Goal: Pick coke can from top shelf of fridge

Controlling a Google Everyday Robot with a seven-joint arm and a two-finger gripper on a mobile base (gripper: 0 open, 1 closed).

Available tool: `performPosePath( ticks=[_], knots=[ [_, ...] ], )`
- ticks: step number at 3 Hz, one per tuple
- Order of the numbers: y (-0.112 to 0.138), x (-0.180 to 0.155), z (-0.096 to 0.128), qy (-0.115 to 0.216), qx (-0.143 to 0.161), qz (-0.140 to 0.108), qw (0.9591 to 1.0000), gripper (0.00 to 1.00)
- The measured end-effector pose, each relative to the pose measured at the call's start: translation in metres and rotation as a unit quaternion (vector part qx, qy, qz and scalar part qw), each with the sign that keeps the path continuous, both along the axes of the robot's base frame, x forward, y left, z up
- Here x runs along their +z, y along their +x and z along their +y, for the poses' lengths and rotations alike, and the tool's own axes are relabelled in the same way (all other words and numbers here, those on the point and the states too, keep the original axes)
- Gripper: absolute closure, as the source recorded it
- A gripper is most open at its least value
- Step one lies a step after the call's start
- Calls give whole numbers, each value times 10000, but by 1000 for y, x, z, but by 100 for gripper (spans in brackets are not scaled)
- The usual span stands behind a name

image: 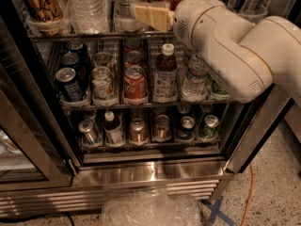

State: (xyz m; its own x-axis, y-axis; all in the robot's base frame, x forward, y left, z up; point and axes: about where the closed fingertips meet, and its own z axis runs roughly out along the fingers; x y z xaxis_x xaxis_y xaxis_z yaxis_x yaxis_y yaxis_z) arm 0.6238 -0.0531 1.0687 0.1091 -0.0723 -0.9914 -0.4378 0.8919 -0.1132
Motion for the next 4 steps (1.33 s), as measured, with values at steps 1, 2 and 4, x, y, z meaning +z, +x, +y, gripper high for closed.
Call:
performPosePath(
  ticks=[1,2,4],
  knots=[
    [0,0,0,0,0,1,10000,5],
    [17,4,-7,11,-144,45,9999,16],
    [18,5,-6,6,-151,43,9999,57]
  ],
)
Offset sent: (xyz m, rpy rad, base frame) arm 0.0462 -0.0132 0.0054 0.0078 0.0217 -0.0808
